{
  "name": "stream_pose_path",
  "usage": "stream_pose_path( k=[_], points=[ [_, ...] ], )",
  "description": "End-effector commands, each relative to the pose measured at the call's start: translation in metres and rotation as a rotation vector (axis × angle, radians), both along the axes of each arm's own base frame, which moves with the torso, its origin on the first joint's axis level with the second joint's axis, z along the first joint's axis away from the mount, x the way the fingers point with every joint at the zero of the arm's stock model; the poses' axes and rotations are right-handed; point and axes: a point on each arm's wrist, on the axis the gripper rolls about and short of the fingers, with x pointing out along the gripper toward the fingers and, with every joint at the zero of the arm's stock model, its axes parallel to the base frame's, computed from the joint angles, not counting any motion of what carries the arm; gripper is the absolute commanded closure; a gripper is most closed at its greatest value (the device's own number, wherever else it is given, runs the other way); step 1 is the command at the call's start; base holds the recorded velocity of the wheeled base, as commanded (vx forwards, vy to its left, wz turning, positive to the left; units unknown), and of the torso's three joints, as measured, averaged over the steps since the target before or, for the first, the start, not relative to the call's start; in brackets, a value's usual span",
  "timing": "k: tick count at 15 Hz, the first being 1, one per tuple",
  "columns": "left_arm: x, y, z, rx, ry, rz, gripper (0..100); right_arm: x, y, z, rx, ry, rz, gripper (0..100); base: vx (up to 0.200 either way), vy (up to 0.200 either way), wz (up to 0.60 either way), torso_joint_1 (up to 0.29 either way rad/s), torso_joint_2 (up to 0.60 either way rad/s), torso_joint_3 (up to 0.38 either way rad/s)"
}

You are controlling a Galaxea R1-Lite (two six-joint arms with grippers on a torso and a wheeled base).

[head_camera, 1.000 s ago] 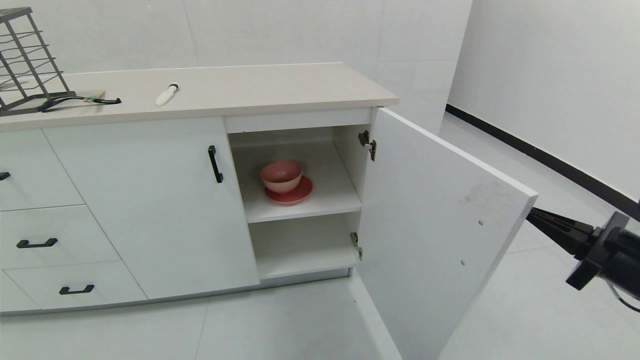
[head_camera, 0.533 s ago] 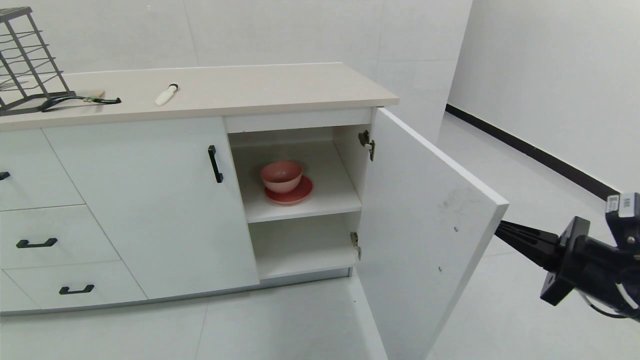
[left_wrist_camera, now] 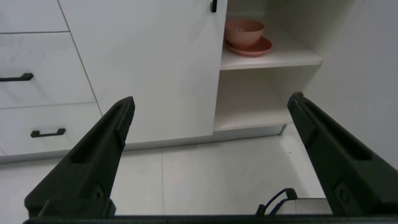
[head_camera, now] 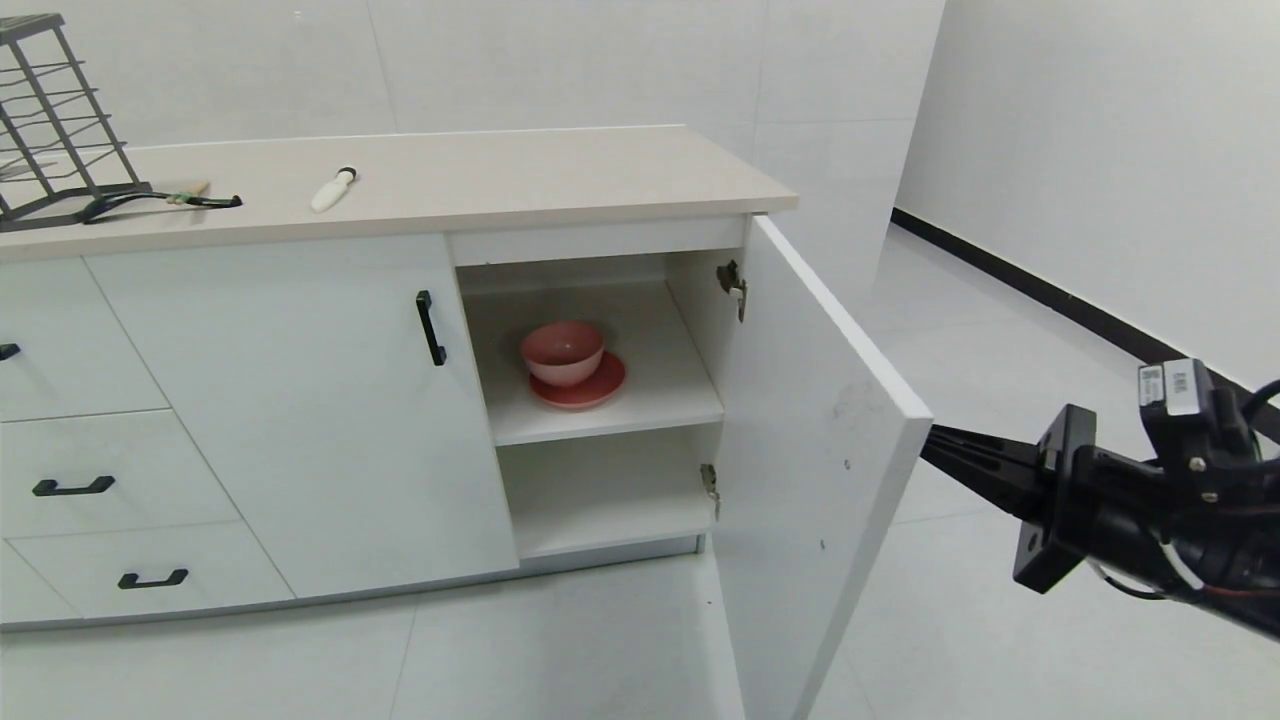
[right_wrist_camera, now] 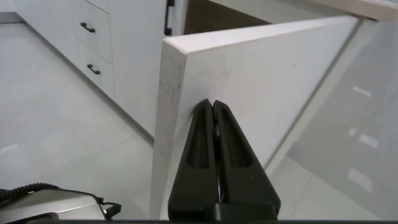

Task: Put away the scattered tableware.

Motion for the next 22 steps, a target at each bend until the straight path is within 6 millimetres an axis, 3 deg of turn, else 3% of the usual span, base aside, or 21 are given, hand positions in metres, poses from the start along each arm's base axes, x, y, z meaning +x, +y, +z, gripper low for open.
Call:
stream_pose_path(
  k=[1, 3, 11, 22],
  points=[
    [0.000, 0.000, 0.000, -0.001, 0.000, 0.000, 0, 0.005, 0.012, -0.001, -0.001, 0.003, 0.044, 100, 0.000, 0.000, 0.00, 0.000, 0.00, 0.000],
    [0.000, 0.000, 0.000, 0.002, 0.000, 0.000, 0, 0.010, 0.020, -0.002, 0.000, 0.000, 0.067, 100, 0.000, 0.000, 0.00, 0.000, 0.00, 0.000],
    [0.000, 0.000, 0.000, 0.007, 0.001, -0.001, 0, 0.048, 0.086, -0.017, 0.004, -0.002, 0.224, 100, 0.000, 0.000, 0.00, 0.000, 0.00, 0.000],
    [0.000, 0.000, 0.000, 0.009, 0.001, -0.001, 0, 0.119, 0.127, -0.039, 0.037, -0.076, 0.224, 100, 0.000, 0.000, 0.00, 0.000, 0.00, 0.000]
  ],
)
